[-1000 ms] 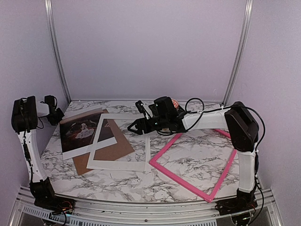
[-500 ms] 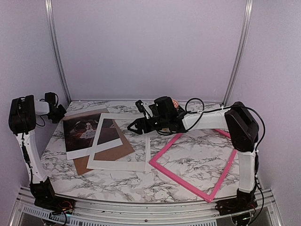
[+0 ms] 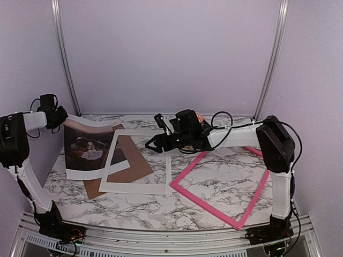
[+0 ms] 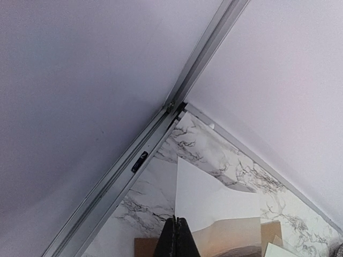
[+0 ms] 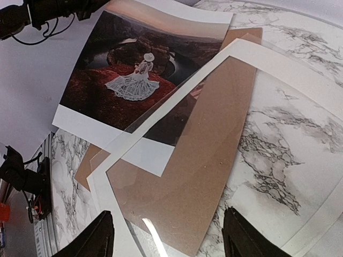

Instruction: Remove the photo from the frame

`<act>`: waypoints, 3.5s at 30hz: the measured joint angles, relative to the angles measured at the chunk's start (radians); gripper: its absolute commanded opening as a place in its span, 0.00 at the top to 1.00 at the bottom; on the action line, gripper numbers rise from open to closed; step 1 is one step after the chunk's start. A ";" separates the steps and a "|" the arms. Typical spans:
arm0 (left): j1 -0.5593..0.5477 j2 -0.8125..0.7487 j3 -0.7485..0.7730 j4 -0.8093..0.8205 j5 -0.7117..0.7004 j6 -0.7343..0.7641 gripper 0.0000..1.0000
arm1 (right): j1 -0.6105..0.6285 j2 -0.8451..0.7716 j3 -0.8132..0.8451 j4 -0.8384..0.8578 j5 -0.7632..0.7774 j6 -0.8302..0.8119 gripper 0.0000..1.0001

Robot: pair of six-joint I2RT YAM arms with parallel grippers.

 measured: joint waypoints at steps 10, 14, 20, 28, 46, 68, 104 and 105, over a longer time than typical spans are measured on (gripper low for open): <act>-0.107 -0.243 0.060 -0.021 -0.040 0.085 1.00 | 0.000 -0.005 -0.019 0.000 0.029 0.015 0.33; -0.191 -0.295 0.120 -0.080 -0.064 0.102 1.00 | 0.000 -0.024 -0.032 0.001 0.045 0.026 0.33; -0.328 -0.352 0.198 -0.158 -0.095 0.113 1.00 | -0.004 -0.079 -0.047 0.021 0.063 0.034 0.33; -0.520 -0.380 0.320 -0.225 -0.145 0.118 1.00 | -0.022 -0.113 -0.083 0.061 0.069 0.055 0.33; -0.853 -0.264 0.596 -0.351 -0.362 0.042 1.00 | -0.089 -0.286 -0.259 0.094 0.166 0.078 0.33; -0.442 -0.087 -0.376 -0.036 0.145 -0.220 1.00 | -0.105 -0.348 -0.332 0.012 0.282 0.056 0.33; -0.373 -0.007 -0.225 0.006 0.093 -0.208 0.01 | -0.105 -0.348 -0.319 -0.052 0.297 0.031 0.29; -0.373 -0.016 -0.223 0.001 0.091 -0.197 0.01 | -0.105 -0.348 -0.319 -0.056 0.303 0.029 0.29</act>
